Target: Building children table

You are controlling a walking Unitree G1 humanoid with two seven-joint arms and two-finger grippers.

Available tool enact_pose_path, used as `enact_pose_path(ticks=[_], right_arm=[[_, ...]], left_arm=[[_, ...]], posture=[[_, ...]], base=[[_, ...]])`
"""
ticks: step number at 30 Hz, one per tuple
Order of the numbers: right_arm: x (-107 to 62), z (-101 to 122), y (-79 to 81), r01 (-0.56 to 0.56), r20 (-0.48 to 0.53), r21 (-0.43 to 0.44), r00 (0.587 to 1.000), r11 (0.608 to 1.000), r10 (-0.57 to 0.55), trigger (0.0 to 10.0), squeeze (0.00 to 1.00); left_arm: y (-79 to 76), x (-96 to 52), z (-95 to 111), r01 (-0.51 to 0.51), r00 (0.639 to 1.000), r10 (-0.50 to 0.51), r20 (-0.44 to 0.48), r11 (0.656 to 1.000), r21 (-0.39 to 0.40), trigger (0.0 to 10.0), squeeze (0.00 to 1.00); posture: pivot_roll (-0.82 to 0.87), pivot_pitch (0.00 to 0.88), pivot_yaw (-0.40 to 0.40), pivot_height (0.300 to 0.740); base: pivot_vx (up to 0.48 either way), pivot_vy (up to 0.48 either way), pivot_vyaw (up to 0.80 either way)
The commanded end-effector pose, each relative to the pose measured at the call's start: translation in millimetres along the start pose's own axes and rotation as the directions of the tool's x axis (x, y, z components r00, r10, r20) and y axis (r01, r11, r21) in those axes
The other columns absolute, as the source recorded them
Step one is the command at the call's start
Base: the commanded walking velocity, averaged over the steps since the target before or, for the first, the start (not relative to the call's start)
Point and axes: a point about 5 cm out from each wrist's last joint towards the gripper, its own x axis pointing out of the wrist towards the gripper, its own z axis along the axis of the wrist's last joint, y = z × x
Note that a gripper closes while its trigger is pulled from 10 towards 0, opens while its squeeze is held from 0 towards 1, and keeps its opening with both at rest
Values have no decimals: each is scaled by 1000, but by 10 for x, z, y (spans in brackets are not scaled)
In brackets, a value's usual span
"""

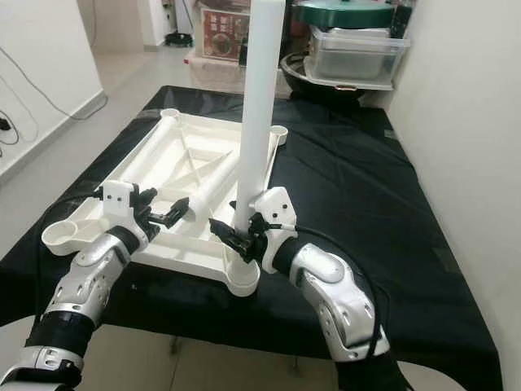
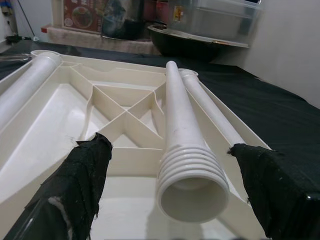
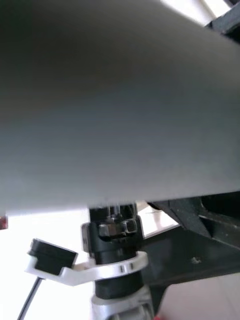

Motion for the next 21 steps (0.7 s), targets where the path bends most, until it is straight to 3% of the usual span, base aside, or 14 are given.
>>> enact_pose_path(ticks=[1, 3, 6, 7, 8, 9, 11, 15, 16, 17, 18, 19, 20, 21], right_arm=[[36, -46, -13, 20, -14, 13, 1000, 1000, -19, 0, 0], [64, -95, -107, 138, -22, 43, 990, 989, -137, 0, 0], [31, -238, -334, 422, -100, 94, 905, 902, -413, 0, 0], [31, -238, -334, 422, -100, 94, 905, 902, -413, 0, 0], [6, -281, -385, 488, -129, 92, 870, 868, -476, 0, 0], [-93, -415, -503, 657, -219, 66, 744, 751, -631, 0, 0], [-202, -547, -590, 782, -295, 22, 601, 623, -743, 0, 0], [-214, -612, -538, 819, -321, 15, 547, 573, -773, 0, 0], [-175, -601, -459, 819, -311, 22, 550, 573, -775, 4784, 0], [-175, -601, -459, 819, -311, 22, 550, 573, -775, 4784, 0], [-144, -591, -405, 820, -303, 27, 552, 572, -777, 9373, 0], [-144, -591, -405, 820, -303, 27, 552, 572, -777, 9373, 0], [-101, -523, -363, 791, -260, 59, 601, 608, -756, 10000, 0], [-101, -523, -363, 791, -260, 59, 601, 608, -756, 10000, 0]], left_arm=[[25, 6, 29, -2, 1000, 2, -2, 1000, 23, 10000, 0], [22, -5, 5, -8, 1000, 8, -4, 1000, 20, 10000, 0], [-45, -3, -25, 6, 1000, -6, -8, 1000, 12, 10000, 0], [-45, -3, -25, 6, 1000, -6, -8, 1000, 12, 10000, 0], [-58, -4, -25, 10, 1000, -10, -9, 1000, 11, 10000, 0], [-51, -10, -19, 12, 1000, -12, -9, 1000, 13, 10000, 0], [-35, -14, -14, 11, 1000, -11, -10, 1000, 14, 10000, 0], [-18, -8, 5, 9, 1000, -9, -10, 1000, 17, 10000, 0], [-8, -2, 17, 9, 1000, -9, -9, 1000, 20, 10000, 0], [-8, -2, 17, 9, 1000, -9, -9, 1000, 20, 10000, 0], [-2, 3, 25, 9, 1000, -9, -9, 1000, 23, 10000, 0], [-2, 3, 25, 9, 1000, -9, -9, 1000, 23, 10000, 0], [-10, 9, 6, 12, 1000, -12, -15, 1000, 23, 10000, 0], [-10, 9, 6, 12, 1000, -12, -15, 1000, 23, 10000, 0]], posture=[[64, 0, -72, 740], [63, 0, -70, 740], [67, 0, -65, 740], [67, 0, -65, 740], [67, 0, -65, 740], [68, 0, -63, 740], [68, 0, -63, 740], [72, 0, -56, 740], [69, 0, -56, 740], [69, 0, -56, 740], [69, 0, -56, 740], [69, 0, -56, 740], [49, 0, -48, 740], [49, 0, -48, 740]], base=[[0, 0, 0], [0, 0, 0], [0, 0, 0], [0, 0, 0], [0, 0, 0], [0, 0, 0], [0, 0, 0], [0, 0, 0], [0, 0, 0], [0, 0, 0], [0, 0, 0], [0, 0, 0], [0, 0, 0], [0, 0, 0]])
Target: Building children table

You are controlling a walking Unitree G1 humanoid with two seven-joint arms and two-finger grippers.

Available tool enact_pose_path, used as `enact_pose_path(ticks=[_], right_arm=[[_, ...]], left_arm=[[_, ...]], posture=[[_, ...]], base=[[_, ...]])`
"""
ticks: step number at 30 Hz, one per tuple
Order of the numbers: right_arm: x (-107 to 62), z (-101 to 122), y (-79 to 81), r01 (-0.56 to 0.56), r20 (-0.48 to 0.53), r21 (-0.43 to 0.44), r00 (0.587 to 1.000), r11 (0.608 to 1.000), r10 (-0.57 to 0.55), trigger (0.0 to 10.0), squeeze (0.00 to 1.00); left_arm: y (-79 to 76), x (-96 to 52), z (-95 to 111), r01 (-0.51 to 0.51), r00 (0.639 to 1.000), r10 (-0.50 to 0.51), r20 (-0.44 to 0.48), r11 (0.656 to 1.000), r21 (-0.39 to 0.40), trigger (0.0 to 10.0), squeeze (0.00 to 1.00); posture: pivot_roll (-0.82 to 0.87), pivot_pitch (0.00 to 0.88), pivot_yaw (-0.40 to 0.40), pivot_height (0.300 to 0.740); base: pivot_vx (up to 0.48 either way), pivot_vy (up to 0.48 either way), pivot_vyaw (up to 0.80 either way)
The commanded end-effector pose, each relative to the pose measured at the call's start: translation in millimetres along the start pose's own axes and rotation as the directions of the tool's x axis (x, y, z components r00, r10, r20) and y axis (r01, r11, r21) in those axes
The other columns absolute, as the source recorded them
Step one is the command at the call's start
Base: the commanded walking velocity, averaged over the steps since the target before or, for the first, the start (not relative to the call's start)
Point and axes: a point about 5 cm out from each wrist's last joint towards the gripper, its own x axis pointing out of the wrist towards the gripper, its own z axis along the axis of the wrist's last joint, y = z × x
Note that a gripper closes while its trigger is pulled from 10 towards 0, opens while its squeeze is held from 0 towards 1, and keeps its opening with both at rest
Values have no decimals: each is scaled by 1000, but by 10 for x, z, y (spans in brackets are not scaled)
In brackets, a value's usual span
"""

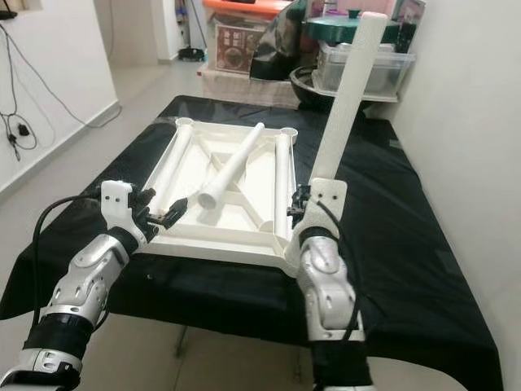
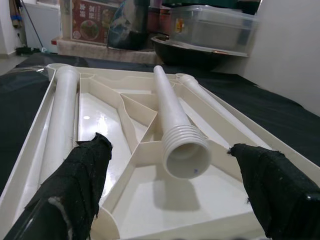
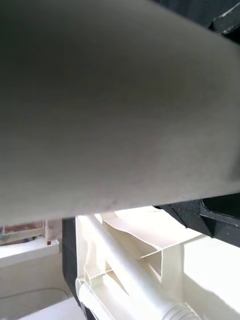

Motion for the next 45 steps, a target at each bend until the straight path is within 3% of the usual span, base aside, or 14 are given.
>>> enact_pose_path(ticks=[1, 2, 3, 5, 6, 21, 22, 24, 29, 31, 37, 39, 44, 45], right_arm=[[-36, -275, 22, -37, -140, -3, 989, 999, 36, 10000, 0], [-36, -275, 22, -37, -140, -3, 989, 999, 36, 10000, 0], [-22, -199, 24, -71, -102, 13, 992, 997, 72, 10000, 1000], [10, -54, 27, -119, -51, 37, 991, 992, 121, 10000, 1000], [23, 28, 64, -219, -10, 53, 975, 974, 220, 10000, 0], [-429, 156, 300, -834, 53, -65, 546, 548, 836, 9294, 0], [-426, 97, 288, -831, 34, -60, 553, 554, 833, 1333, 0], [-388, 36, 256, -812, 15, -61, 580, 580, 814, 0, 0], [-94, -128, 63, -564, -66, -14, 824, 825, 562, 0, 0], [56, -279, -226, -178, -164, 19, 970, 984, 178, 0, 0], [-83, -413, -300, 84, -243, 55, 968, 995, -68, 0, 0], [-135, -392, -171, 69, -256, 65, 965, 995, -50, 10000, 0], [-139, -328, -66, 25, -228, 93, 974, 995, -3, 10000, 0], [-106, -206, -7, -29, -154, 119, 987, 993, 47, 10000, 1000]], left_arm=[[-8, 24, 2, 13, 1000, -12, -17, 1000, 24, 10000, 0], [-8, 24, 2, 13, 1000, -12, -17, 1000, 24, 10000, 0], [-30, 28, -6, 19, 1000, -19, -18, 1000, 23, 10000, 0], [-48, 21, 8, 25, 1000, -24, -13, 1000, 20, 10000, 0], [-20, 4, -4, 18, 1000, -18, -17, 1000, 21, 10000, 0], [-51, 23, -30, 20, 1000, -20, -15, 1000, 18, 10000, 0], [-64, 14, -38, 25, 1000, -25, -16, 1000, 16, 10000, 0], [-56, 0, -50, 23, 1000, -23, -21, 1000, 17, 10000, 0], [-6, -28, -62, 13, 999, -12, -30, 1000, 25, 10000, 0], [5, -22, -46, 11, 1000, -10, -27, 1000, 30, 10000, 0], [-52, 9, -49, 11, 1000, -11, -18, 1000, 15, 10000, 0], [-81, -2, -64, 21, 1000, -21, -22, 1000, 13, 10000, 0], [-58, -14, -78, 20, 999, -19, -30, 1000, 19, 10000, 0], [-26, -3, -61, 14, 999, -14, -30, 1000, 24, 10000, 0]], posture=[[49, 0, -48, 740], [49, 0, -48, 740], [55, 0, -53, 740], [59, 0, -55, 740], [58, 0, -55, 740], [52, 0, -65, 740], [55, 0, -66, 740], [55, 0, -64, 740], [53, 0, -65, 740], [49, 0, -68, 740], [51, 0, -66, 740], [47, 0, -61, 740], [45, 0, -56, 740], [47, 0, -59, 740]], base=[[0, 0, 0], [0, 0, 0], [0, 0, 0], [0, 0, 0], [0, 0, 0], [0, 0, 0], [0, 0, 0], [0, 0, 0], [0, 0, 0], [0, 0, 0], [0, 0, 0], [0, 0, 0], [0, 0, 0], [0, 0, 0]])
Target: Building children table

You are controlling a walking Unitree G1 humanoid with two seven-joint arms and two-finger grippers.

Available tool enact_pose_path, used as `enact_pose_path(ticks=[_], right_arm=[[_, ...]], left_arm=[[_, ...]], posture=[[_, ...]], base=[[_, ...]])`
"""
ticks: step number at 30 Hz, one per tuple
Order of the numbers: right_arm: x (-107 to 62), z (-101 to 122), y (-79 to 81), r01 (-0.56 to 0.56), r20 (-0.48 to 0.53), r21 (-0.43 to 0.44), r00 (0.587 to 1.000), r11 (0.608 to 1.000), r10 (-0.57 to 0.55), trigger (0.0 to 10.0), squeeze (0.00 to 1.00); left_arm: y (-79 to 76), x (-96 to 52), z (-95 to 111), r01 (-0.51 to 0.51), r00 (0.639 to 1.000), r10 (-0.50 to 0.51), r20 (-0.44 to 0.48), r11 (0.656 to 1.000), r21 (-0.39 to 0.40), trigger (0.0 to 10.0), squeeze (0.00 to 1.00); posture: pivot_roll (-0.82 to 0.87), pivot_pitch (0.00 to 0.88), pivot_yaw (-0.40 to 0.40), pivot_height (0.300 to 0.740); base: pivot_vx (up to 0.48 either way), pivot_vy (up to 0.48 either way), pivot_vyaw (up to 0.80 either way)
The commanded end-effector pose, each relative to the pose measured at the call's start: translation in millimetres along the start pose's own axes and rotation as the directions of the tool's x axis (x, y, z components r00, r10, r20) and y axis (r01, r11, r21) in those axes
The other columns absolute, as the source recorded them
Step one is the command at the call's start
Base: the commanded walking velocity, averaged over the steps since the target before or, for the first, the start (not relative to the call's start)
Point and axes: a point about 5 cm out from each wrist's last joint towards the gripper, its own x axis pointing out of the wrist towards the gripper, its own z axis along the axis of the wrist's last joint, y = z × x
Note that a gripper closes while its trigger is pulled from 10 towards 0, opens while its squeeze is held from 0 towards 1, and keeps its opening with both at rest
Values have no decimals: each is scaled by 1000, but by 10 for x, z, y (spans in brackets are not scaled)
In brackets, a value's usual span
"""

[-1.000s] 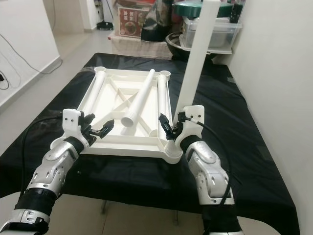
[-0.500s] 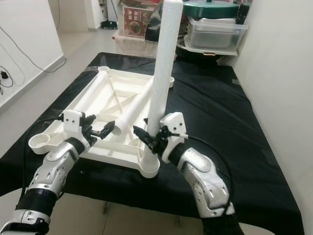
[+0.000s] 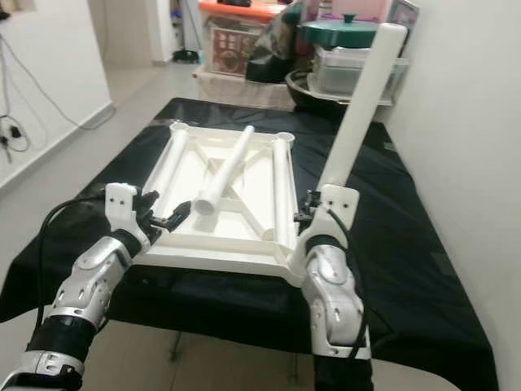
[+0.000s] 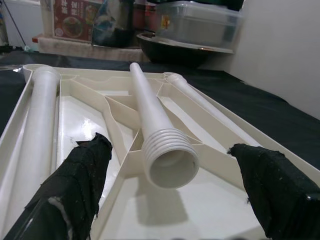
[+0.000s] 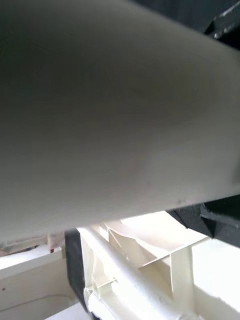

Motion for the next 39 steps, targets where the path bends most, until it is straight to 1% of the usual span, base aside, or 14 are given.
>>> enact_pose_path(ticks=[1, 3, 4, 11, 18, 20, 21, 22, 24, 30, 31, 32, 34, 39], right_arm=[[51, -134, 61, -69, -92, 45, 993, 997, 72, 10000, 1000], [87, -47, 93, -101, -66, 56, 992, 993, 104, 10000, 1000], [105, -8, 108, -127, -63, 71, 989, 989, 131, 10000, 0], [18, 230, 264, -459, 21, 75, 888, 885, 459, 10000, 0], [-319, 249, 393, -803, 29, -48, 594, 594, 804, 10000, 0], [-319, 249, 393, -803, 29, -48, 594, 594, 804, 10000, 0], [-368, 160, 424, -846, -7, -54, 532, 531, 847, 3922, 0], [-368, 160, 424, -846, -7, -54, 532, 531, 847, 3922, 0], [-332, 68, 403, -835, -35, -64, 550, 547, 835, 0, 0], [-193, -35, 287, -742, -73, -89, 671, 665, 738, 0, 0], [-83, -83, 185, -614, -95, -83, 789, 785, 607, 0, 0], [-83, -83, 185, -614, -95, -83, 789, 785, 607, 0, 0], [106, -235, -228, -104, -140, -83, 986, 991, 92, 0, 0], [79, -339, -421, 181, -163, -99, 967, 978, -196, 0, 0]], left_arm=[[41, 4, 8, -2, 1000, 2, -10, 1000, 17, 10000, 0], [48, 14, 37, 0, 1000, 0, -2, 1000, 20, 10000, 0], [55, 20, 39, -3, 1000, 3, -1, 1000, 20, 10000, 0], [26, 27, 5, -10, 1000, 10, -1, 1000, 9, 10000, 0], [57, -32, -24, -29, 1000, 29, -5, 1000, 6, 10000, 0], [57, -32, -24, -29, 1000, 29, -5, 1000, 6, 10000, 0], [83, -41, -17, -36, 999, 36, -4, 999, 11, 10000, 0], [83, -41, -17, -36, 999, 36, -4, 999, 11, 10000, 0], [86, -36, -23, -43, 999, 43, -2, 999, 8, 10000, 0], [29, -21, -40, -32, 999, 32, -3, 999, -2, 10000, 0], [10, -27, -43, -23, 1000, 23, -5, 1000, -3, 10000, 0], [10, -27, -43, -23, 1000, 23, -5, 1000, -3, 10000, 0], [32, -35, -57, -23, 1000, 23, -16, 1000, 3, 10000, 0], [35, -21, -34, -20, 1000, 20, -15, 1000, 6, 10000, 0]], posture=[[47, 0, -59, 740], [47, 0, -59, 740], [35, 0, -61, 740], [36, 0, -71, 740], [53, 0, -89, 740], [53, 0, -89, 740], [52, 0, -93, 740], [52, 0, -93, 740], [52, 0, -91, 740], [50, 0, -86, 740], [47, 0, -78, 740], [47, 0, -78, 740], [43, 0, -73, 740], [47, 0, -70, 740]], base=[[0, 0, 0], [0, 0, 0], [0, 0, 0], [0, 0, 0], [0, 0, 0], [0, 0, 0], [0, 0, 0], [0, 0, 0], [0, 0, 0], [0, 0, 0], [0, 0, 0], [0, 0, 0], [0, 0, 0], [0, 0, 0]])
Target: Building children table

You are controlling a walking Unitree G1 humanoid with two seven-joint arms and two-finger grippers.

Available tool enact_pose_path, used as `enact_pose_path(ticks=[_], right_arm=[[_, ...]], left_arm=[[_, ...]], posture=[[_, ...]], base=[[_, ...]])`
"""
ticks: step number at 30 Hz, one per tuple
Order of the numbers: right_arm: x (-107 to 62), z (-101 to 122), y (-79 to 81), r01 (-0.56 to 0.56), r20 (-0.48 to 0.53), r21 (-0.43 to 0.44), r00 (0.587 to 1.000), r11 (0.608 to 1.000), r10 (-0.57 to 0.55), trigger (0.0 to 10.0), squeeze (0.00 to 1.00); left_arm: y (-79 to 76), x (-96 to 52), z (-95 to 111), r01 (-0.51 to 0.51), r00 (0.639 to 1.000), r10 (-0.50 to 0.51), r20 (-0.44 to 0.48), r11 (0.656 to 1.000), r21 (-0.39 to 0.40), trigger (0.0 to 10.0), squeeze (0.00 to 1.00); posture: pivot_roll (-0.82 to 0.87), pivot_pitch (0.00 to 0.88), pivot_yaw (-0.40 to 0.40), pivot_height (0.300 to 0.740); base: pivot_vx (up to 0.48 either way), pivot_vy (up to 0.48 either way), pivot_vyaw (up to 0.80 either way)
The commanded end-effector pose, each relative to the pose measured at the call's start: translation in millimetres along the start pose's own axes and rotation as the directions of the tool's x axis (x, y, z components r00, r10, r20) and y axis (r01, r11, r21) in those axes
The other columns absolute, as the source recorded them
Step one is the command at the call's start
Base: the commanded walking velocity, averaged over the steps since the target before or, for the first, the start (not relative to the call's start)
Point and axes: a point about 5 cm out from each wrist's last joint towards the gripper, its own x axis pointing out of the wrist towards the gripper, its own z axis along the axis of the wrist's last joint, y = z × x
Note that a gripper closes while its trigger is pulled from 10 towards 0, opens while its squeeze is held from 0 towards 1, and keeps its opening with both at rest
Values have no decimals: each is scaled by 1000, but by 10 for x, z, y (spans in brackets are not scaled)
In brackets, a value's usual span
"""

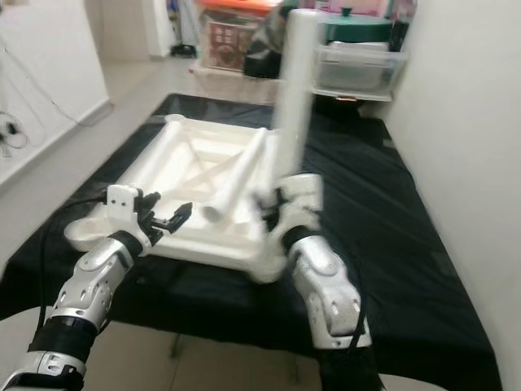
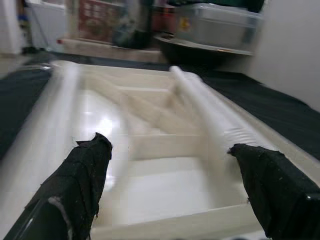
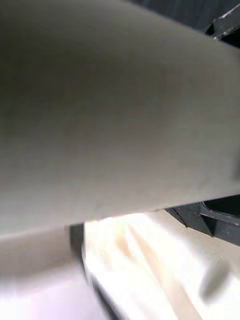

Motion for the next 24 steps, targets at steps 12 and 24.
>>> enact_pose_path(ticks=[12, 24], right_arm=[[-173, -150, 406, -239, -49, 31, 969, 971, 240, 10000, 1000], [-545, 35, 783, -868, 46, -31, 494, 496, 868, 9608, 0]], left_arm=[[-76, 31, -13, 32, 999, -32, -16, 999, 1, 10000, 0], [-49, 91, 22, 27, 1000, -27, -10, 1000, 7, 10000, 0]], posture=[[42, 0, -54, 740], [47, 0, -56, 740]], base=[[0, 0, 0], [0, 0, 0]])
